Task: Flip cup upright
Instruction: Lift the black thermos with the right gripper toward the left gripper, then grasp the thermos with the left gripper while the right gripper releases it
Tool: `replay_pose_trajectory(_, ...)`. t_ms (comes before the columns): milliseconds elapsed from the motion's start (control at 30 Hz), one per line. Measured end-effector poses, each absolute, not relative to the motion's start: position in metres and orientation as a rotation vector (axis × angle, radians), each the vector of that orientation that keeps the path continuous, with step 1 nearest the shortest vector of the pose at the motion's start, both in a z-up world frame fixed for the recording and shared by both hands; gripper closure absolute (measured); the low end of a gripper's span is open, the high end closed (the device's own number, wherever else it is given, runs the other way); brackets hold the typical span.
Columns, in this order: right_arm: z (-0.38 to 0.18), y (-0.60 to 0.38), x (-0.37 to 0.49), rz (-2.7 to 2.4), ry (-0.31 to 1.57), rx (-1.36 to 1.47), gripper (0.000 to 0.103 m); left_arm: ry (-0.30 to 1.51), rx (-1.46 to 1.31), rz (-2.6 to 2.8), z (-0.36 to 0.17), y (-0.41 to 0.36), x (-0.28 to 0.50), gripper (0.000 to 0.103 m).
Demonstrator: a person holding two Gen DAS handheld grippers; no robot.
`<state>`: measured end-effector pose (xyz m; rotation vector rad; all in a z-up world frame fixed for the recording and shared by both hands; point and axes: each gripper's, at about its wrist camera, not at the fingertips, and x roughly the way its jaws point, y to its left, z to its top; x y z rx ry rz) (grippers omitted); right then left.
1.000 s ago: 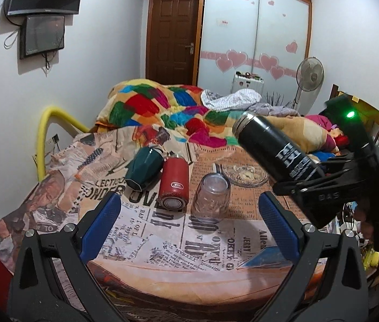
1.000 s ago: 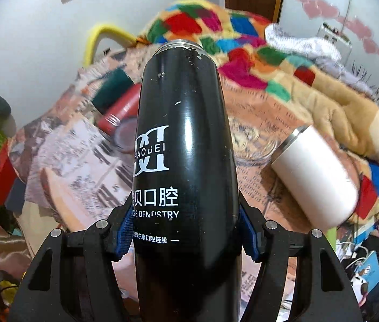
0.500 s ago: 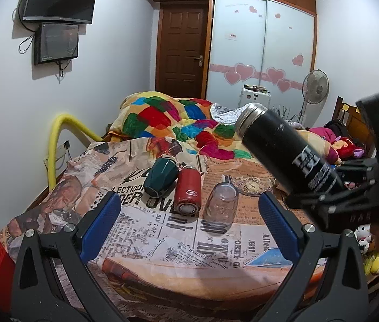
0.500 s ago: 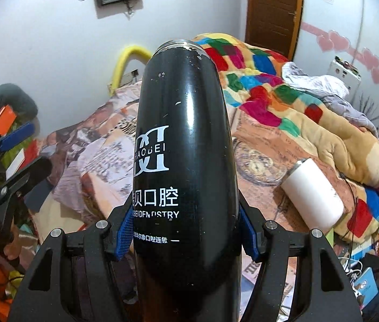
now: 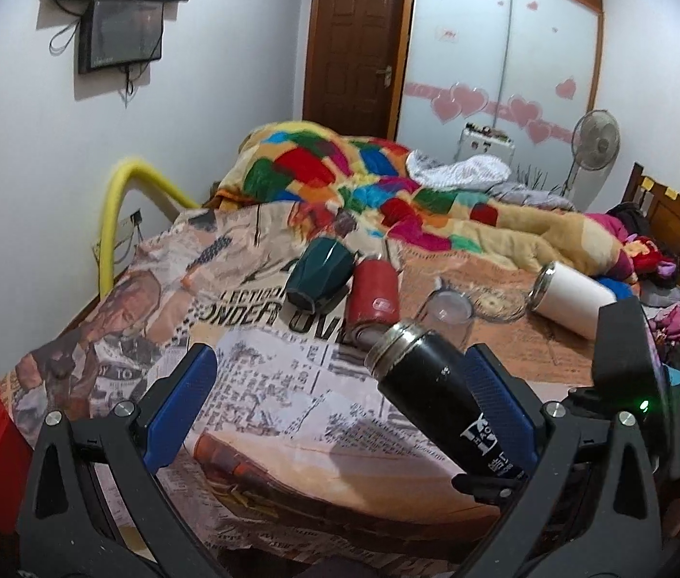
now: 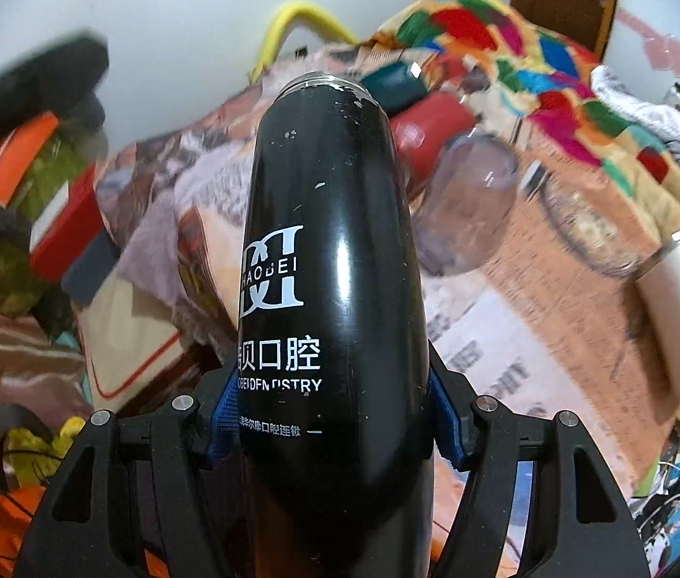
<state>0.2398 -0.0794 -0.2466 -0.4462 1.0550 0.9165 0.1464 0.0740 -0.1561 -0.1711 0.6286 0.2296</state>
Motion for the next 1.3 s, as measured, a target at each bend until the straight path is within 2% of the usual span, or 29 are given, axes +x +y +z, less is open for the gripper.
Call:
replay_pose_trajectory(300,-0.278,-0.071,0.253,0.907,1.118,-0.528,0.041,0.744,-0.198,0.235,-0.198,0.084,0.168,0.0)
replay_pose_trajectory(767,-0.289,-0.069,0.255,0.908,1.138,-0.53,0.041,0.826,-0.247,0.22,-0.223,0.083,0.183,0.0)
replay_pose_trajectory(1100,-0.256,-0.093,0.25,0.891,1.098,-0.412,0.041,0.879,-0.374,0.133,-0.229,0.078,0.186,0.001)
replay_pose_trajectory(1300,-0.224,-0.128,0.236,0.812,1.005,-0.354,0.041,0.981,-0.499,0.06,-0.252,0.065,0.201,0.011)
